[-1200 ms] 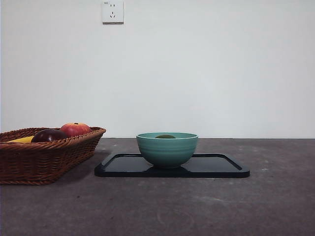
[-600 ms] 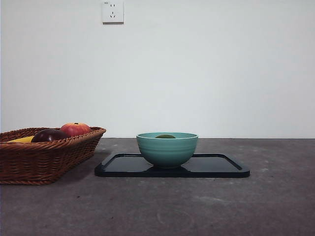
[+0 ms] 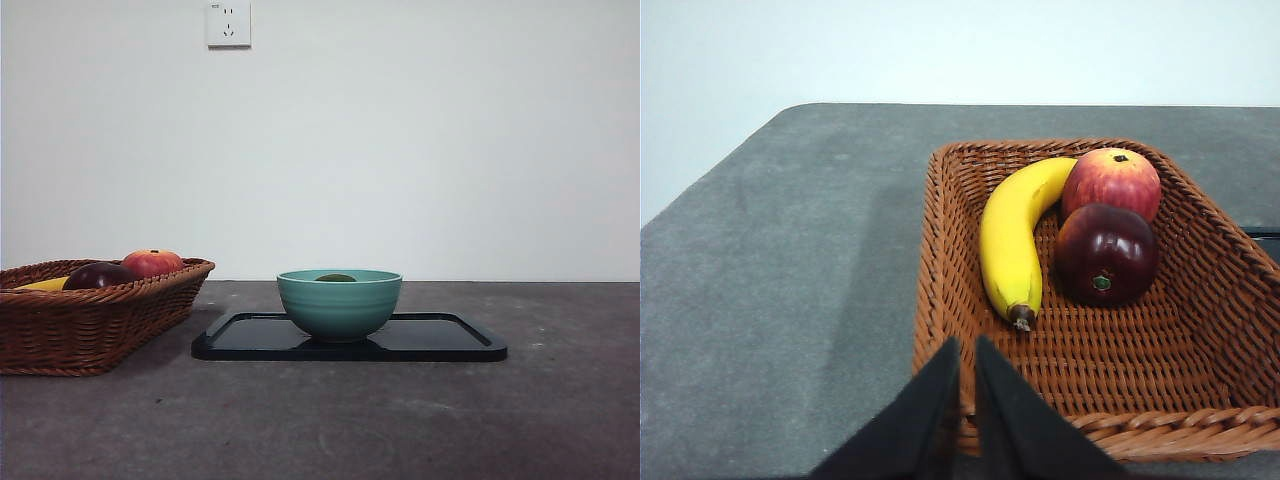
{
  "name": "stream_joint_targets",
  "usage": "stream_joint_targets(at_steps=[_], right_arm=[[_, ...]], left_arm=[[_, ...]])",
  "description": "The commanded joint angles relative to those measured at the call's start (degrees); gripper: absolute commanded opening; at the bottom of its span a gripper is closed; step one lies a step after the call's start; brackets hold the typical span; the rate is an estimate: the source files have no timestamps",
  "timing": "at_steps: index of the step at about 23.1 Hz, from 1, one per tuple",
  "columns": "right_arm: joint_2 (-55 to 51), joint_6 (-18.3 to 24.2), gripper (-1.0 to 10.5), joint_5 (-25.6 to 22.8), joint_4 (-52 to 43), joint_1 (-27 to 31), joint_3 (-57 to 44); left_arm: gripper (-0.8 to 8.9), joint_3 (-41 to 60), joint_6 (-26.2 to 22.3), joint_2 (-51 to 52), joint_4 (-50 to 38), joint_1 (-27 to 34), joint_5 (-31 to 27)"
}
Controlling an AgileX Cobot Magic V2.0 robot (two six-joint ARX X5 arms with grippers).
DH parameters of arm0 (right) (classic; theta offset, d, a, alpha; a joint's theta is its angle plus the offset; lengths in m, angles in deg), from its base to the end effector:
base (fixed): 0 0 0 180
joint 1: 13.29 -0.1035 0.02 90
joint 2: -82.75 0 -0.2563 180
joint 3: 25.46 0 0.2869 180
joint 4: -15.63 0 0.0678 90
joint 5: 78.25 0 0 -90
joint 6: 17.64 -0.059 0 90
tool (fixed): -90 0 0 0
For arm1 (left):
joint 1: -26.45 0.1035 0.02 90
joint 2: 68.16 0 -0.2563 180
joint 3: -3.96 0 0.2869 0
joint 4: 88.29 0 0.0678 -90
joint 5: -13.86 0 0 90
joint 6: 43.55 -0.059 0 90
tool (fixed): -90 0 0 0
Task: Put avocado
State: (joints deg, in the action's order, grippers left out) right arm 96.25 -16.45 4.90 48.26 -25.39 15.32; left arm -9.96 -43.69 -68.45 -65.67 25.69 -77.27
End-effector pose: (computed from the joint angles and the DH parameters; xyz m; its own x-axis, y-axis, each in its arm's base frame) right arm 0.1497 0.0249 0.2830 0.9916 0.0906 -0.0926 -0.0939 0.9951 -0.0318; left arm 0.1678 -0.0011 0.1526 0.9877 0.0066 -0.1562 -0.0058 1.0000 0.0055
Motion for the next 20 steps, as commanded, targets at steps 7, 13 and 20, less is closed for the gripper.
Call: stream_joint_targets(at_steps=[7,13,20], right_arm=[[-10.4,-7.0,0.3,0.0,-13.7,15.3,-23.9],[-13.0,-3.1,0.3,0.0,-12.9,15.7,-28.2],[-13.3,2.7,0.3,0.4,-10.6,15.6,-28.1]], left_arm=[[0.25,1.2,0.0,0.1,0.4,0.1,0.4],[0.25,1.2,0.0,0.1,0.4,0.1,0.4],[0.25,1.2,0.0,0.1,0.4,0.1,0.4]])
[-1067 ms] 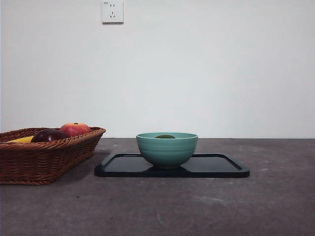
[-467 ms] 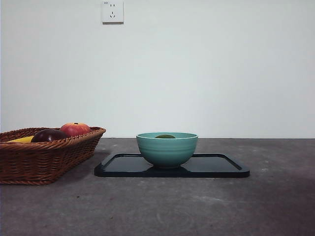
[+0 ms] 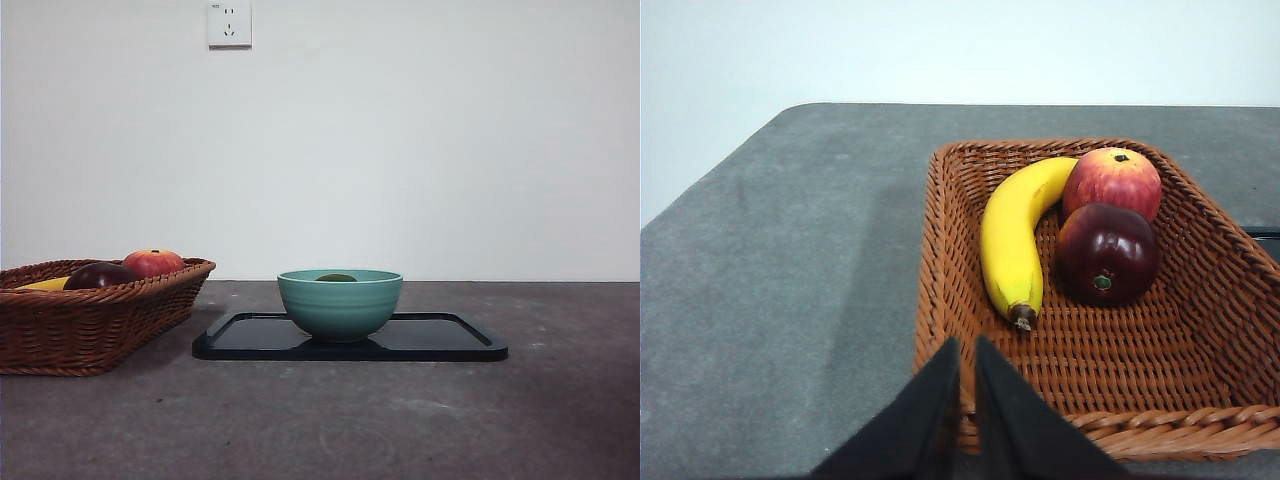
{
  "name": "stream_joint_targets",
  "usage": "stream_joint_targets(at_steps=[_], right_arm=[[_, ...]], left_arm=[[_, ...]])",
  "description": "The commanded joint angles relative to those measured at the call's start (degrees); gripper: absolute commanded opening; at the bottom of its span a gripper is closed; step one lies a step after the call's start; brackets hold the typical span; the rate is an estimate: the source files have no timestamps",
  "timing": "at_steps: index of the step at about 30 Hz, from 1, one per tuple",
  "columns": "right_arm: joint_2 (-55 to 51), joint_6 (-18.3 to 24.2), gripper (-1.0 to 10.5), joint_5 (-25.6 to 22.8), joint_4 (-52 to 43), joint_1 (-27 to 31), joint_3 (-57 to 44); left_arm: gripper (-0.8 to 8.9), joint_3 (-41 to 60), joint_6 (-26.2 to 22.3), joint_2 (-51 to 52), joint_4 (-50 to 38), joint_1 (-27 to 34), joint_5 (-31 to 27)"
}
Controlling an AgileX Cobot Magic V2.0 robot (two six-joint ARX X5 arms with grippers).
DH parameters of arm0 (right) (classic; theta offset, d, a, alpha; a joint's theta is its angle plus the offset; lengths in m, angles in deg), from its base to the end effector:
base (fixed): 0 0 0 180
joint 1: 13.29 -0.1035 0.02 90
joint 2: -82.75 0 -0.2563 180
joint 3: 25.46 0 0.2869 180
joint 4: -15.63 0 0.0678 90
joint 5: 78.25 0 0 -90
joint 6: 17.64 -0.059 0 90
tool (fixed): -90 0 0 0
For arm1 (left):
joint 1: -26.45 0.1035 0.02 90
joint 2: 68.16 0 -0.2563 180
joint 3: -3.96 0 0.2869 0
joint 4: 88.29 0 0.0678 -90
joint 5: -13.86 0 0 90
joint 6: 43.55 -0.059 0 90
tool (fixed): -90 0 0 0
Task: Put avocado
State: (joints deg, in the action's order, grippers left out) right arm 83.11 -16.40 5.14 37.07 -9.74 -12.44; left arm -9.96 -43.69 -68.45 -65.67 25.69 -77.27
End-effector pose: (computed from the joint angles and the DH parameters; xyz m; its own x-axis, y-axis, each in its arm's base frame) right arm 0.1678 -0.0172 0.1487 0.9727 -0.1757 -0.1516 0.1717 0.9844 -0.0390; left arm 0.1678 -0.0011 0.1526 0.9877 0.0066 -0.1562 -0.0058 1.0000 0.0055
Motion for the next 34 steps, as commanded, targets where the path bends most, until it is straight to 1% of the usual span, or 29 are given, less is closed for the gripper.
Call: stream_joint_targets(at_steps=[1,8,13,16,21,34], right_arm=[[-0.2,2.6,0.3,0.4,0.6,0.0,-0.3],[-0.2,2.1,0.3,0.7,0.6,-1.5,-0.3],[-0.2,2.2,0.3,2.1,0.6,-3.2,-0.3],[-0.2,2.2,0.3,3.6,0.7,-3.2,-0.3],[-0.2,1.0,0.3,3.6,0.6,-3.0,-0.3],[-0.2,1.1,0.3,3.6,-0.4,-3.0,-0.3]], left_arm=[[0.25,1.2,0.0,0.1,0.4,0.1,0.4],[0.25,1.2,0.0,0.1,0.4,0.1,0.4],[0.25,1.2,0.0,0.1,0.4,0.1,0.4],[0.25,1.2,0.0,0.1,0.4,0.1,0.4],[0.25,1.2,0.0,0.1,0.4,0.1,0.4],[0.25,1.2,0.0,0.1,0.4,0.1,0.4]])
